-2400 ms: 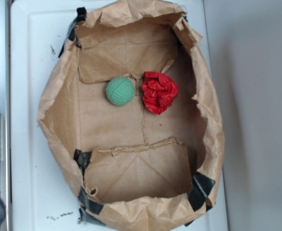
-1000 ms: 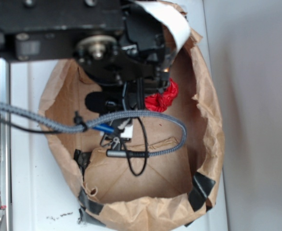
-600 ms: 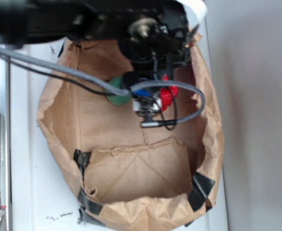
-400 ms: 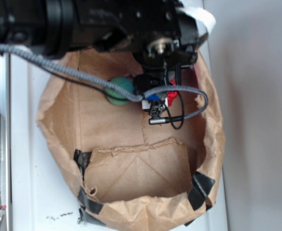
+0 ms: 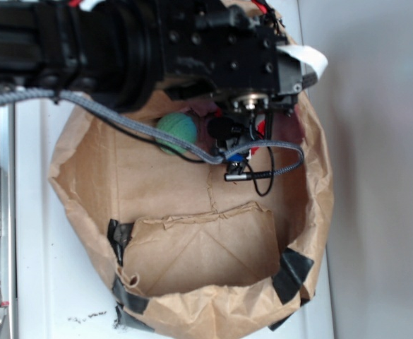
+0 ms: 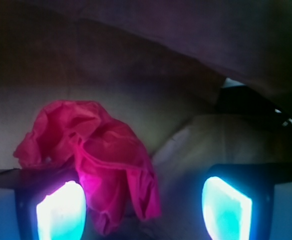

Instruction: Grab the red paper.

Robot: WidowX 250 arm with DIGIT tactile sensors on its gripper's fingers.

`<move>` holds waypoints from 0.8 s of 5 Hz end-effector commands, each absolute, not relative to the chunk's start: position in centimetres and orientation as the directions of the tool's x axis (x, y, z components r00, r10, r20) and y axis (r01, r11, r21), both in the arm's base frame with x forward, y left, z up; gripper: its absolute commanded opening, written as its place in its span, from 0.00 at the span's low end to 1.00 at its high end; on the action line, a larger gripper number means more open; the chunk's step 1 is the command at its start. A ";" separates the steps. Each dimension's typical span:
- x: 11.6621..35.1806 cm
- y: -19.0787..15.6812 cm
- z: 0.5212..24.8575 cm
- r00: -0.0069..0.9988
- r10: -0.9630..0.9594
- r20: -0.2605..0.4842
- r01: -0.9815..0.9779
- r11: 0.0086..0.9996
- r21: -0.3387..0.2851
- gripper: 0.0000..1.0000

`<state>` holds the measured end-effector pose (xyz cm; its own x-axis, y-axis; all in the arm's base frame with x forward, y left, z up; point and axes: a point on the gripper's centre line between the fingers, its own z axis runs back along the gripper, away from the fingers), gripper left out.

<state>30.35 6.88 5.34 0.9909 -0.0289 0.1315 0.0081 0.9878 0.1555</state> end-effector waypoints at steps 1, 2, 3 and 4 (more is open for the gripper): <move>30.3 2.9 6.3 0.927 -0.281 0.249 0.265 0.959 0.097 1.00; 30.3 3.2 6.1 0.939 -0.254 0.231 0.244 0.967 0.073 0.00; 30.3 3.3 6.0 0.942 -0.256 0.216 0.244 0.967 0.079 0.00; 29.9 3.9 7.4 0.947 -0.227 0.229 0.216 0.974 0.071 0.00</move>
<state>28.71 3.25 4.92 0.9572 -0.2455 0.1533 0.2422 0.9694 0.0403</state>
